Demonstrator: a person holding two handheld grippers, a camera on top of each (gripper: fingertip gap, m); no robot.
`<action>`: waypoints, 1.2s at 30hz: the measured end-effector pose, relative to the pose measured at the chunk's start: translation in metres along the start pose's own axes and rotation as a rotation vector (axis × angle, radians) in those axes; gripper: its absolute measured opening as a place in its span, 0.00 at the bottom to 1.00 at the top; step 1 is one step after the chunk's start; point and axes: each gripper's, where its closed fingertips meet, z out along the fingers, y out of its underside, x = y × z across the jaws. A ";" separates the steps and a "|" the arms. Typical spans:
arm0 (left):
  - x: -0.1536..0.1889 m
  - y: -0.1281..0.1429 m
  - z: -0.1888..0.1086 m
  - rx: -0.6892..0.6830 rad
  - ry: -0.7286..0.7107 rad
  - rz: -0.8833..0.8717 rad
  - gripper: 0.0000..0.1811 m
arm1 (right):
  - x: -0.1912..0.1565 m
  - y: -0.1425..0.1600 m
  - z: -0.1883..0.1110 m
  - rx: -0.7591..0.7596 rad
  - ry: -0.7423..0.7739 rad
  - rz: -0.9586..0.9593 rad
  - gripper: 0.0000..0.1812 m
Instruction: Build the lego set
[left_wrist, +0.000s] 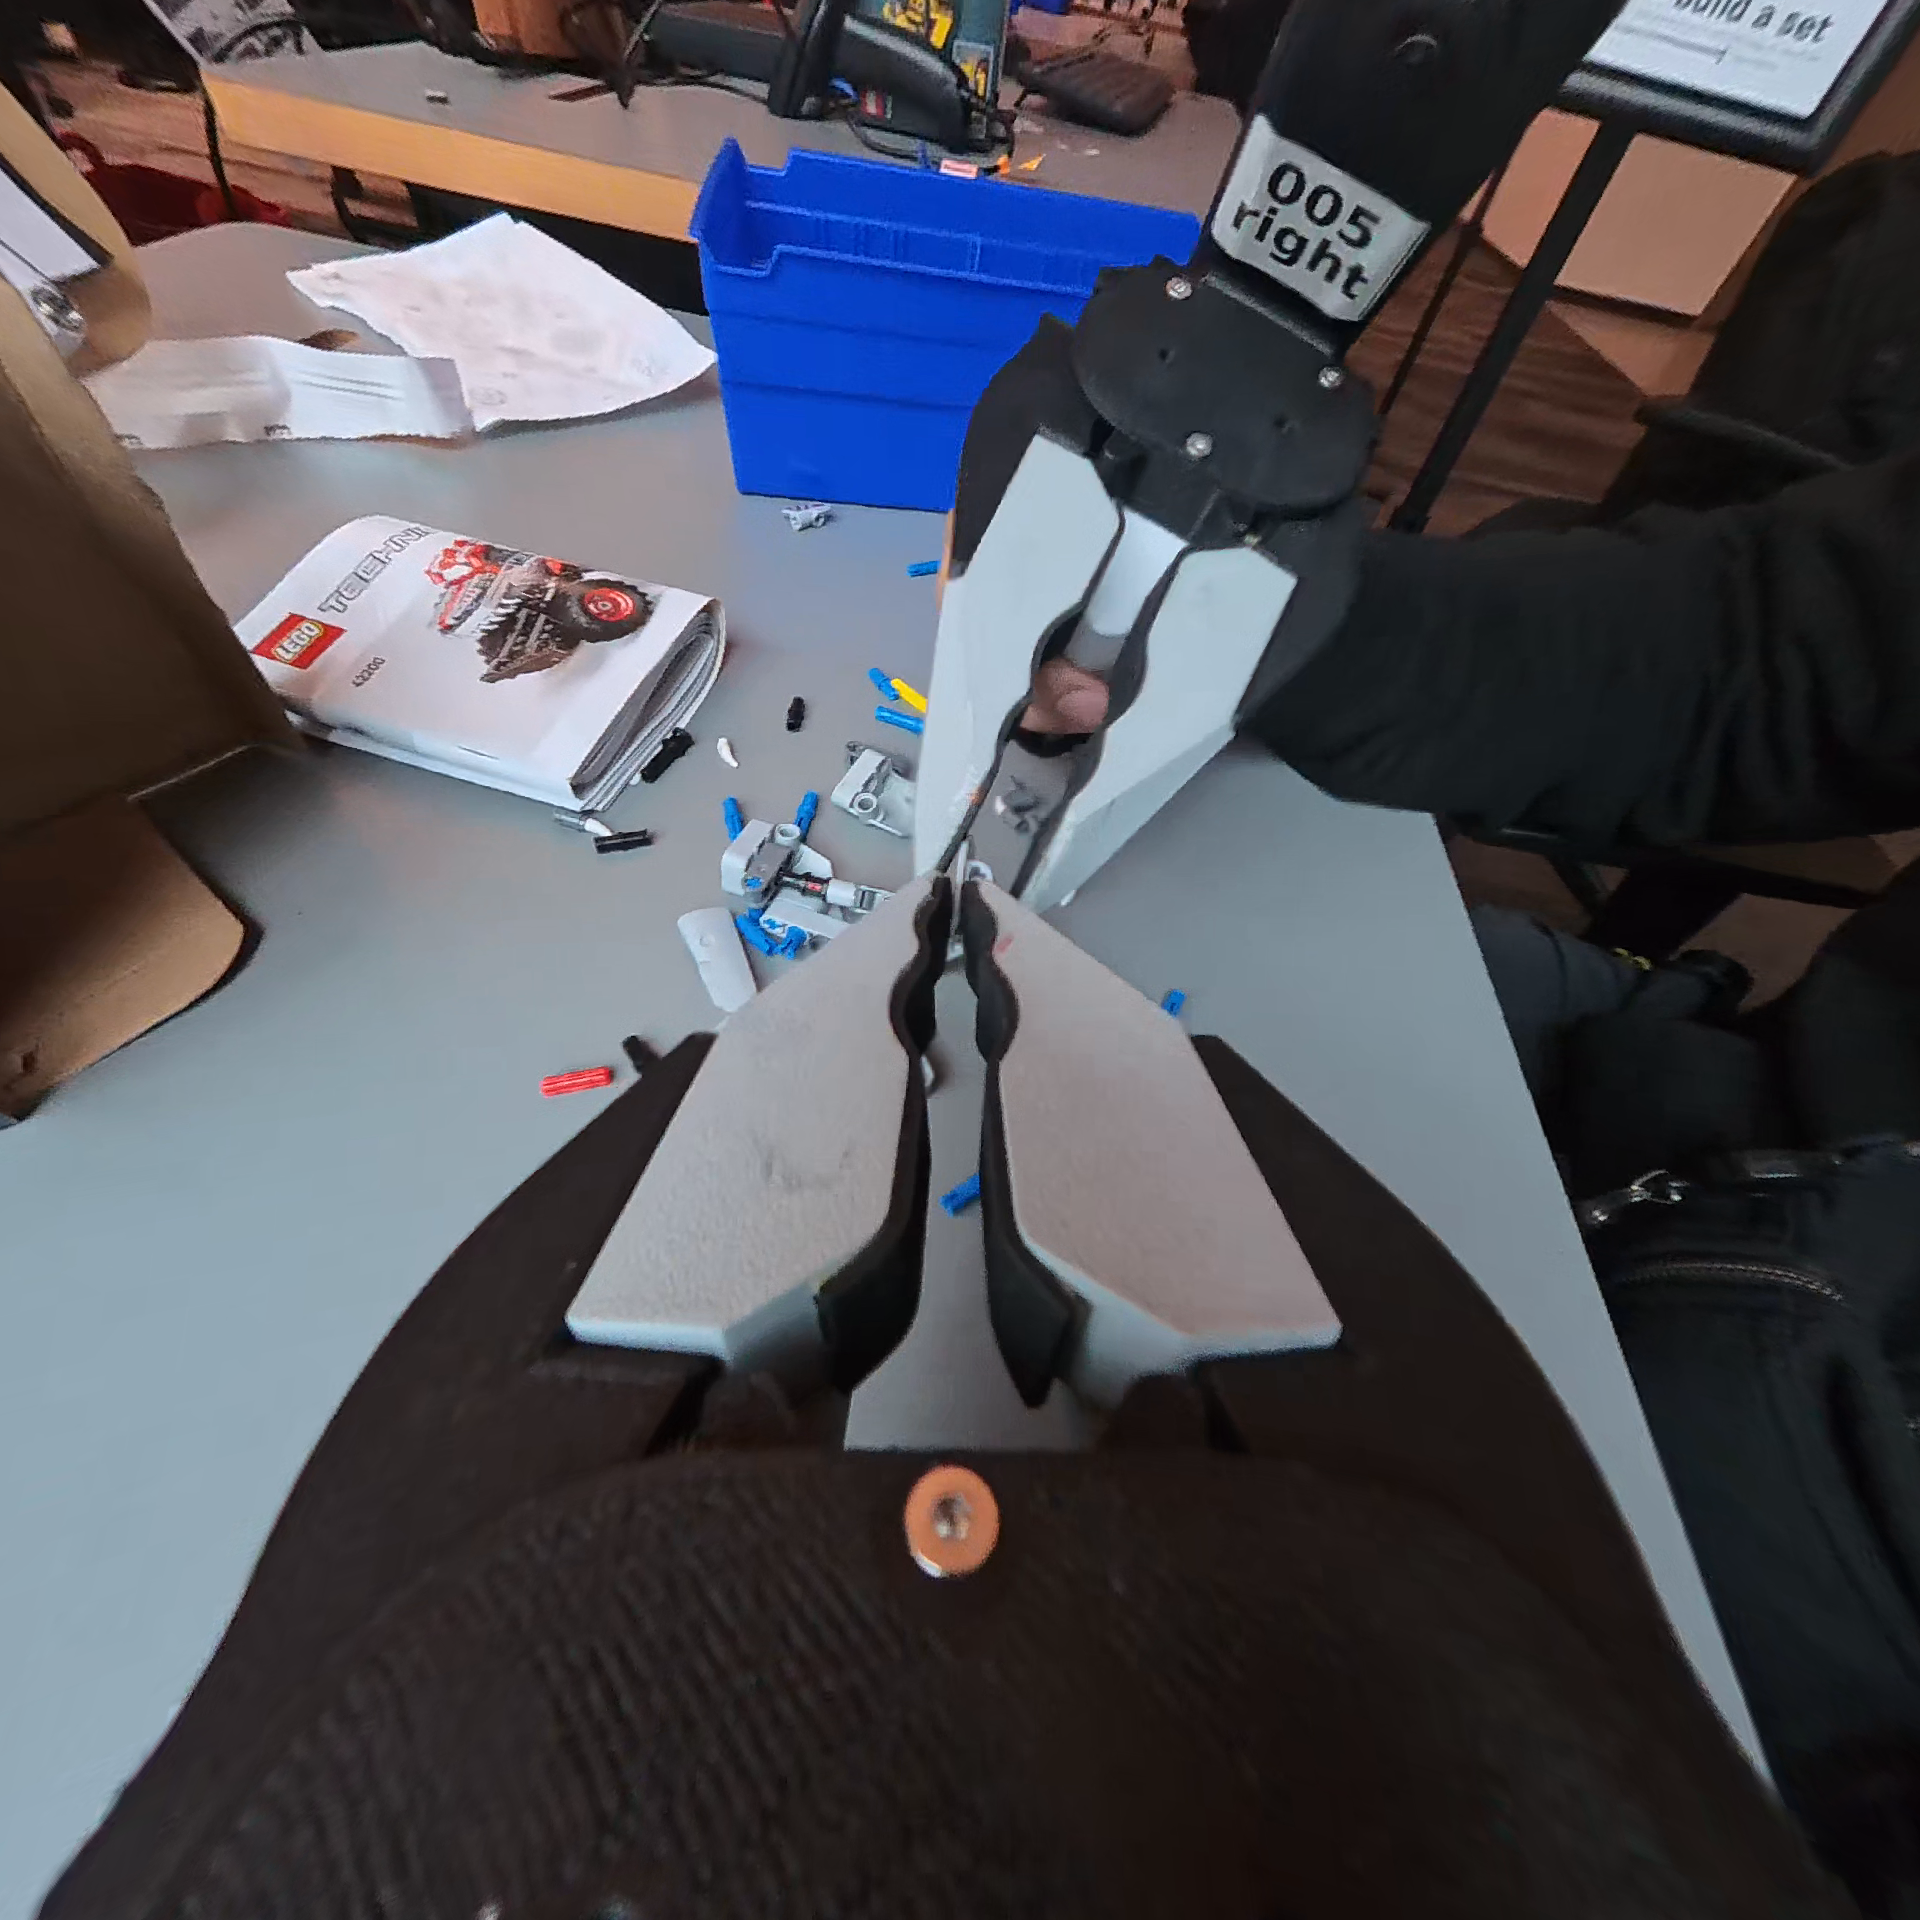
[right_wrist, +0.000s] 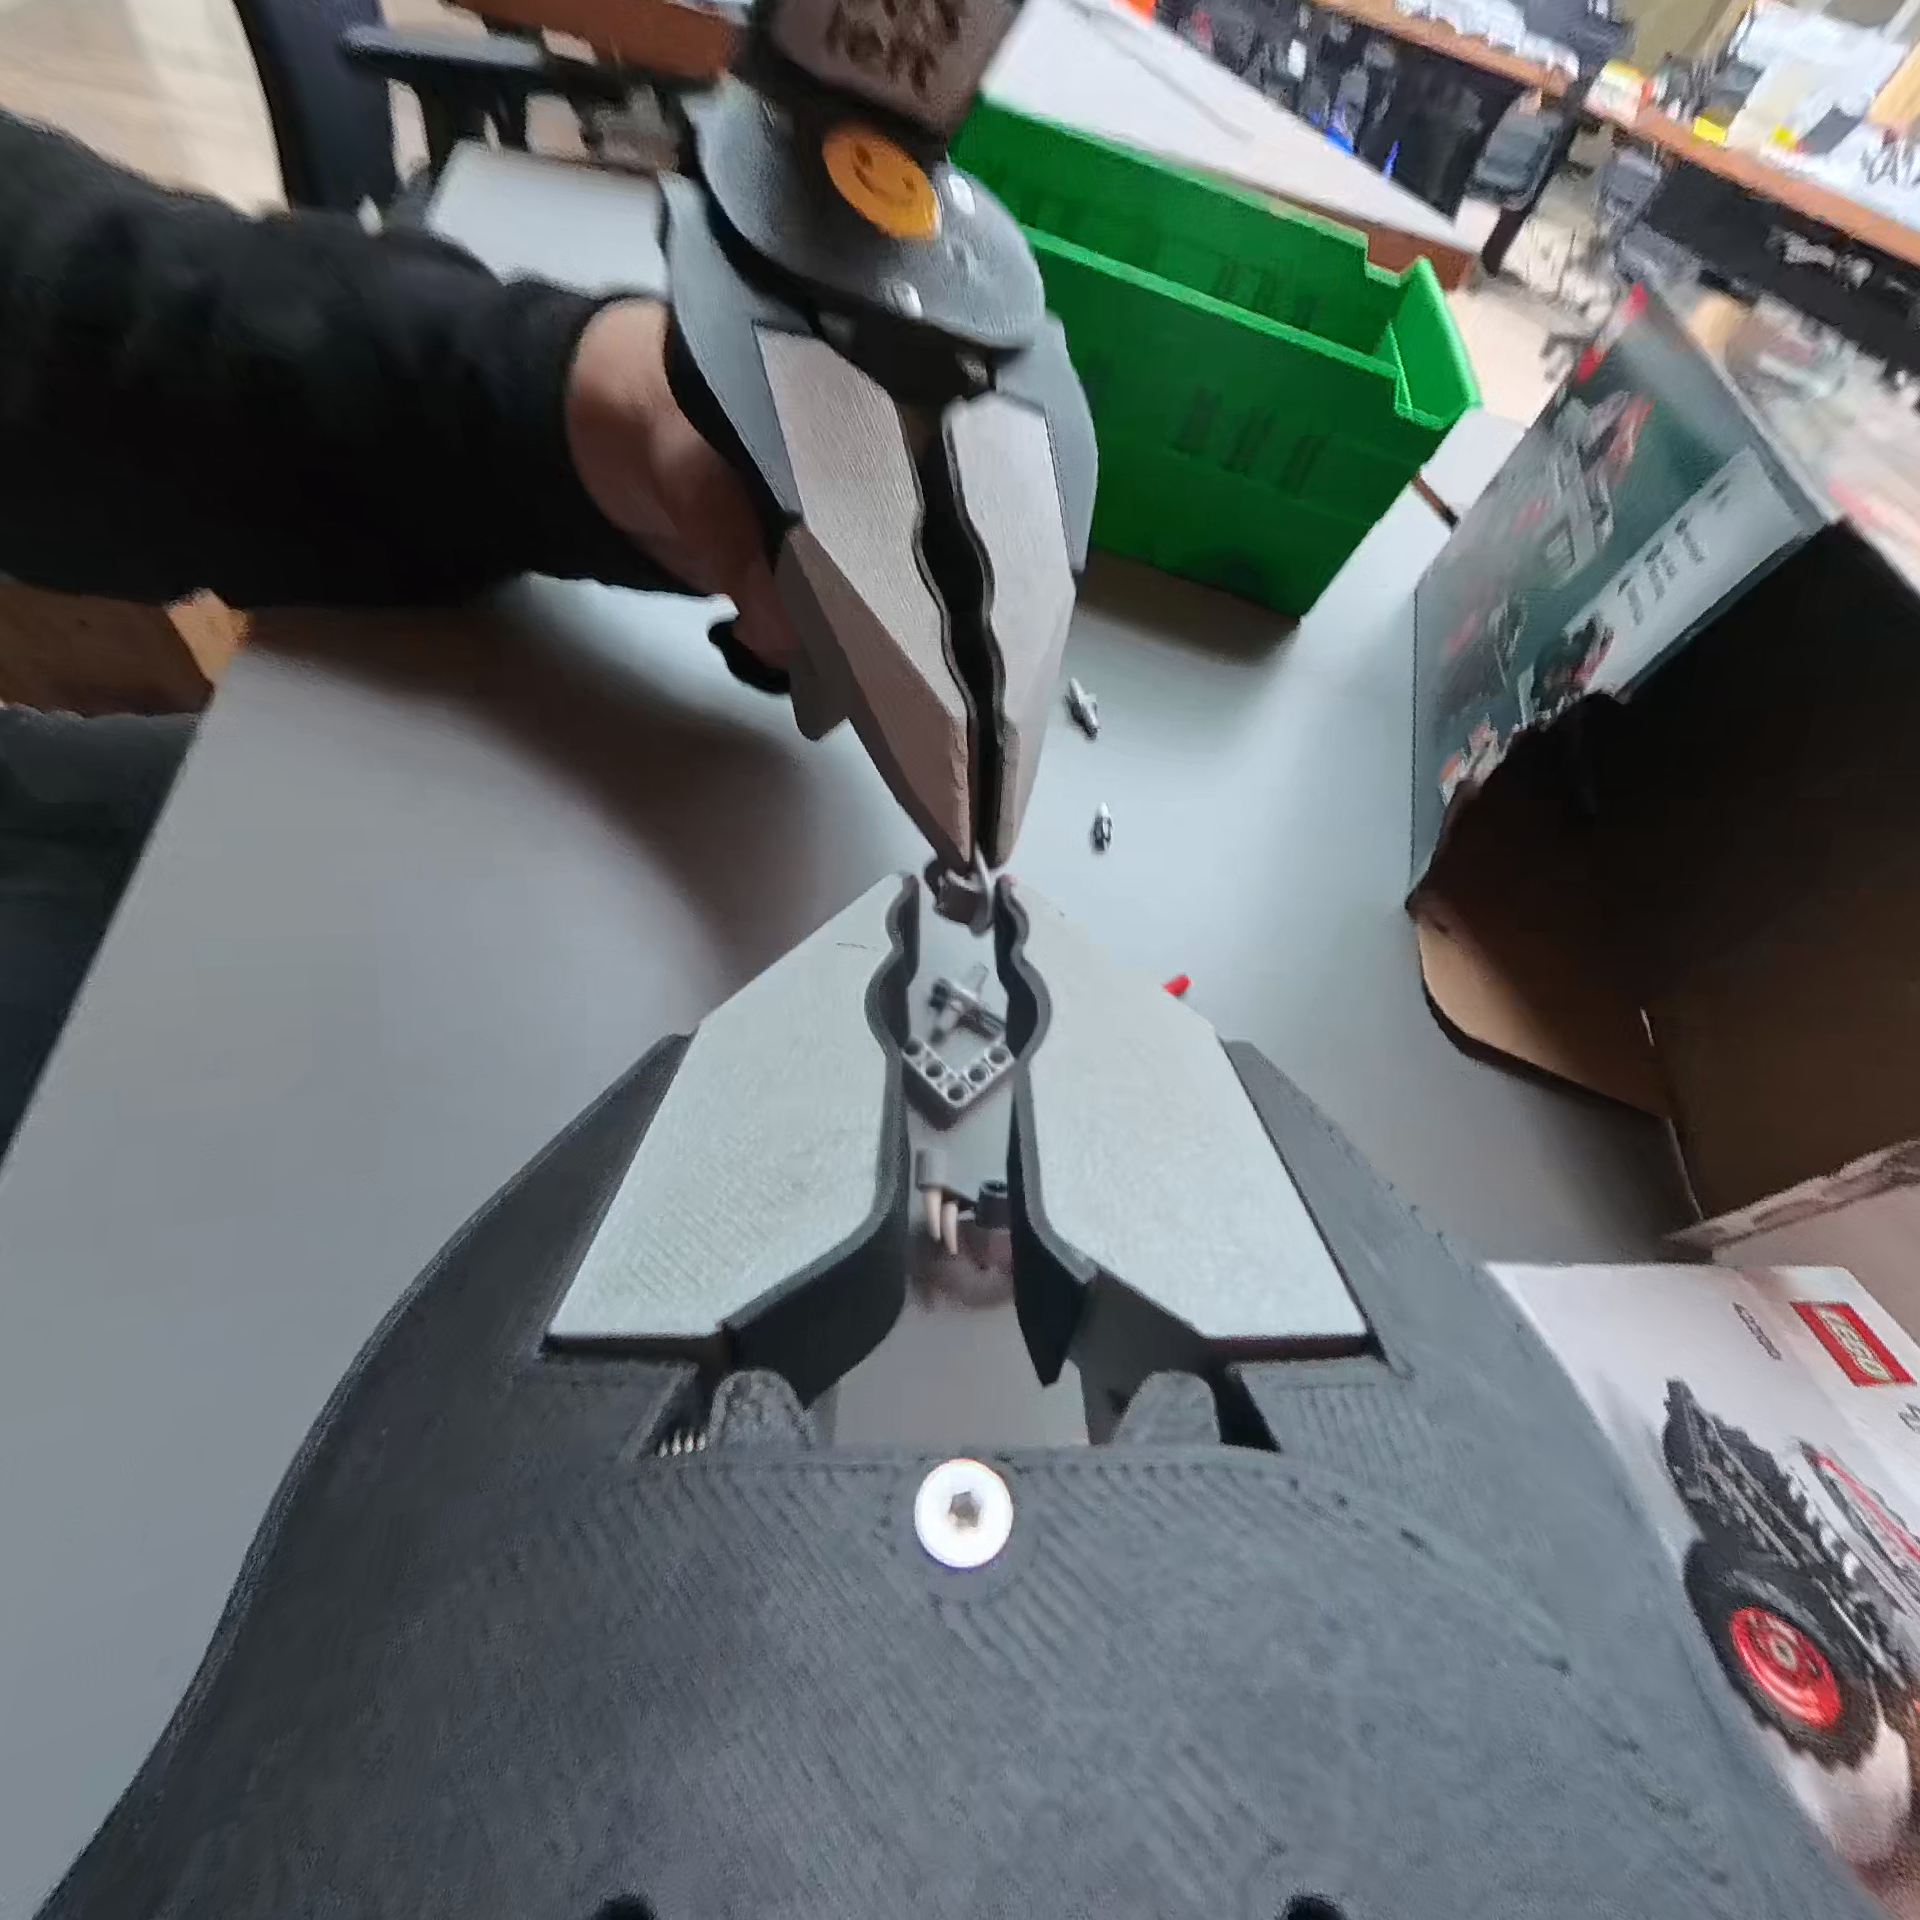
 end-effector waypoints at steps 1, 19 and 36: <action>0.000 0.000 0.000 0.003 0.010 -0.016 0.00 | 0.000 -0.003 -0.002 0.020 -0.003 0.009 0.06; -0.023 -0.007 -0.016 0.090 -0.015 -0.202 0.06 | 0.077 -0.083 -0.177 0.132 0.641 0.107 0.02; -0.033 0.008 -0.017 0.031 -0.059 -0.231 0.04 | 0.120 0.038 -0.394 -0.725 1.161 0.378 0.26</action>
